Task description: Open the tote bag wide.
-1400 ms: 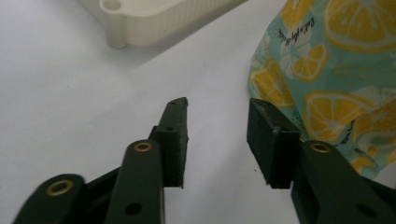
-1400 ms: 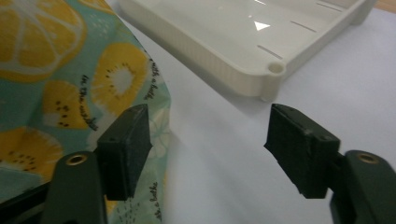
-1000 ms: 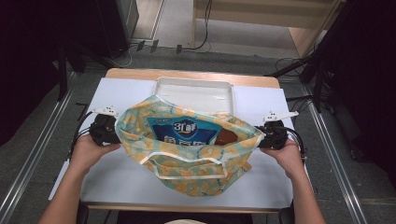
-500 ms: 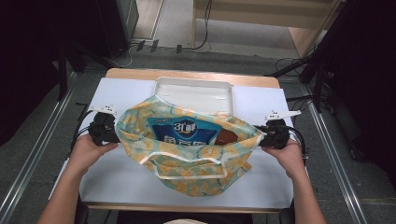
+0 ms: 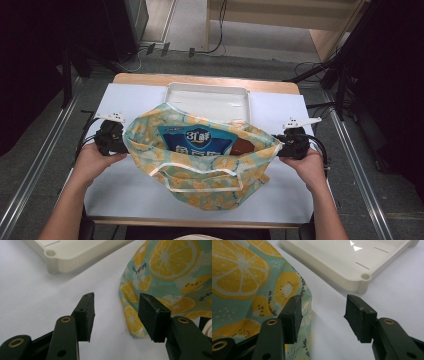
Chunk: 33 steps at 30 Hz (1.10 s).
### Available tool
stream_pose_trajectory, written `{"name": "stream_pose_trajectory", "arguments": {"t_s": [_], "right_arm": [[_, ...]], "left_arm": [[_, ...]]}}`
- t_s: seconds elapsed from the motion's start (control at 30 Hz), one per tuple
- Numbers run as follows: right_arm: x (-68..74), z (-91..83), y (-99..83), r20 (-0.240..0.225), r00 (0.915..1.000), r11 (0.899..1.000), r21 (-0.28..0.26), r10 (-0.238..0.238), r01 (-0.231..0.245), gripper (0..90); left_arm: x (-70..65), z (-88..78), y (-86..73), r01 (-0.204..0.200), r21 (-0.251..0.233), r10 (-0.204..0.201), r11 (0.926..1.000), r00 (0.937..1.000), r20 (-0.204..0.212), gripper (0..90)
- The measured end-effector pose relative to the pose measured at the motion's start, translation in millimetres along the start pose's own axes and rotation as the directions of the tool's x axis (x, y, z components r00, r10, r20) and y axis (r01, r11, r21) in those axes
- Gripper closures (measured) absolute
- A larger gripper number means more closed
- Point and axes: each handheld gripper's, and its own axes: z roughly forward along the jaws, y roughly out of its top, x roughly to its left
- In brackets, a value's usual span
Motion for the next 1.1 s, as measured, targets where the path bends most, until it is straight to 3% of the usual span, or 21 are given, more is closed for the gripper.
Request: {"name": "stream_pose_trajectory", "arguments": {"t_s": [0.23,0.4,0.77,0.87,1.03,1.1], "right_arm": [[-0.3,-0.5,0.7,-0.014,0.9996,0.999,0.019,0.026,-0.025,48.5],[0.6,-1.9,-0.2,-0.016,0.9999,1.0,0.015,-0.002,0.003,48.5],[2.6,-4.0,2.5,-0.013,0.9999,1.0,0.003,0.001,0.0,48.6],[3.6,-5.1,5.1,-0.03,0.9995,1.0,0.005,-0.009,0.009,49.3],[3.2,-15.1,12.4,-0.043,0.999,1.0,0.001,-0.014,0.014,50.8],[3.4,-21.8,16.5,-0.063,0.998,1.0,-0.005,-0.01,0.01,51.6]], "left_arm": [[1.8,0.6,0.2,0.011,0.01,-0.011,0.9999,0.9999,0.007,47.5],[-0.8,-0.1,1.6,0.002,0.004,-0.003,1.0,1.0,0.008,47.5],[-0.9,1.3,2.6,-0.004,0.008,0.004,1.0,1.0,0.005,50.1],[1.1,0.7,4.1,0.003,0.015,-0.003,0.9999,0.9995,0.031,49.9],[1.8,-10.0,9.5,0.004,-0.014,-0.003,0.9999,0.9969,0.078,50.9],[-0.5,-16.5,15.0,-0.015,-0.002,0.015,0.9999,0.9979,0.062,51.3]]}}
